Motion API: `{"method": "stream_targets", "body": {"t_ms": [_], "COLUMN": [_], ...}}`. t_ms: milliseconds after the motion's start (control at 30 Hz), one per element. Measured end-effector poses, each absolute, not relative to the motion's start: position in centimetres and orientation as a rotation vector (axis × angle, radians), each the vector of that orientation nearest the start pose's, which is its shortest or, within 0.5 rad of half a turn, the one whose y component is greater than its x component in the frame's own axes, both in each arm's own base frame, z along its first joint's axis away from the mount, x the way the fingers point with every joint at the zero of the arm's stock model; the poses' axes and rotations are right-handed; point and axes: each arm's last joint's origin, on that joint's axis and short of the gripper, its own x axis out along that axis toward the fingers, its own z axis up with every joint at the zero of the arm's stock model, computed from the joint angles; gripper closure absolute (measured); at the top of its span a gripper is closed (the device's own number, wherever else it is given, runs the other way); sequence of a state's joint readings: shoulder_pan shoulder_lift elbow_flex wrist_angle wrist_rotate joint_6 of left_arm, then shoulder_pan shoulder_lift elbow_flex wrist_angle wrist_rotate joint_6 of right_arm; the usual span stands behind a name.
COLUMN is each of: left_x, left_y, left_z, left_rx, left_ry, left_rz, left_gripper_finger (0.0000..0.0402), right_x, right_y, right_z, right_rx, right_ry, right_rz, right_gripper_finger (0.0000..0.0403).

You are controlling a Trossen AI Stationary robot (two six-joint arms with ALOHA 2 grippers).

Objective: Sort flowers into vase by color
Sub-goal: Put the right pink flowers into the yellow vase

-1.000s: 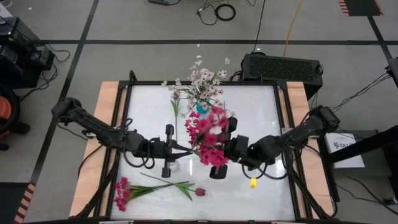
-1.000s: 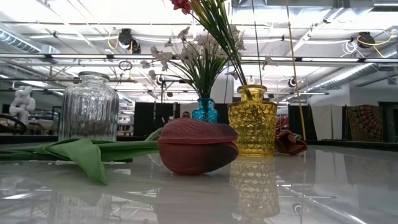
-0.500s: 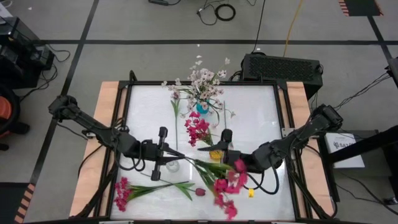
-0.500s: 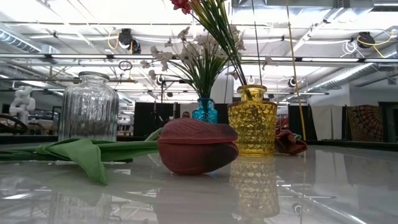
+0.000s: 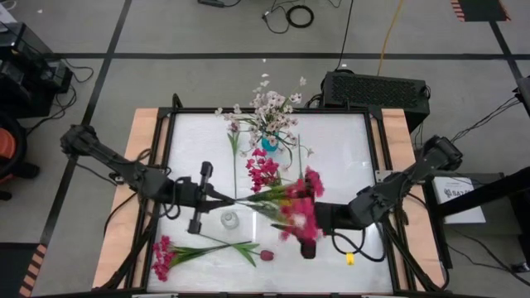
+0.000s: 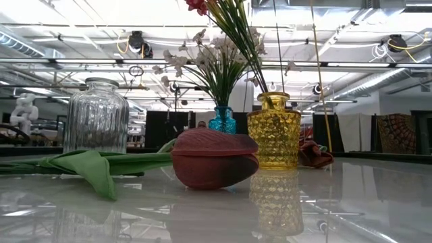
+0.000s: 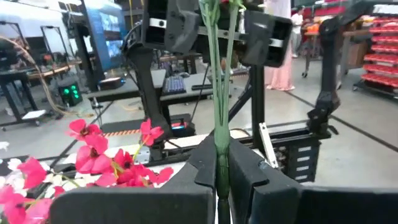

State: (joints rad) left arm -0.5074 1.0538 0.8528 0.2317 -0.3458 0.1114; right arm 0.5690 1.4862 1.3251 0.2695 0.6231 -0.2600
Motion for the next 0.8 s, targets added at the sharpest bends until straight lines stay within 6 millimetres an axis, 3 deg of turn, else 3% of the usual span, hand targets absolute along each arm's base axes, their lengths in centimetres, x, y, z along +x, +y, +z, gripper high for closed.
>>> {"method": "stream_targets", "body": {"t_ms": [167,467,800], "left_x": [20.8,23.0,23.7], "left_y": [-11.0,-12.2,-11.8], "left_z": [34.8,34.3,33.9], "left_rx": [0.079,0.141,0.161], "left_ry": [-0.052,-0.154,-0.149], "left_rz": [-0.178,-0.194,-0.165], "left_gripper_finger": [0.0386,0.0386,0.0386], "right_x": [29.4,32.8,32.9], "right_y": [16.9,15.7,15.5], "right_z": [39.8,39.1,40.0], "right_rx": [-0.188,-0.151,-0.175], "right_ry": [-0.090,-0.249,-0.390], "right_rz": [-0.054,0.005,0.068], "right_gripper_finger": [0.0124,0.0124,0.0124]}}
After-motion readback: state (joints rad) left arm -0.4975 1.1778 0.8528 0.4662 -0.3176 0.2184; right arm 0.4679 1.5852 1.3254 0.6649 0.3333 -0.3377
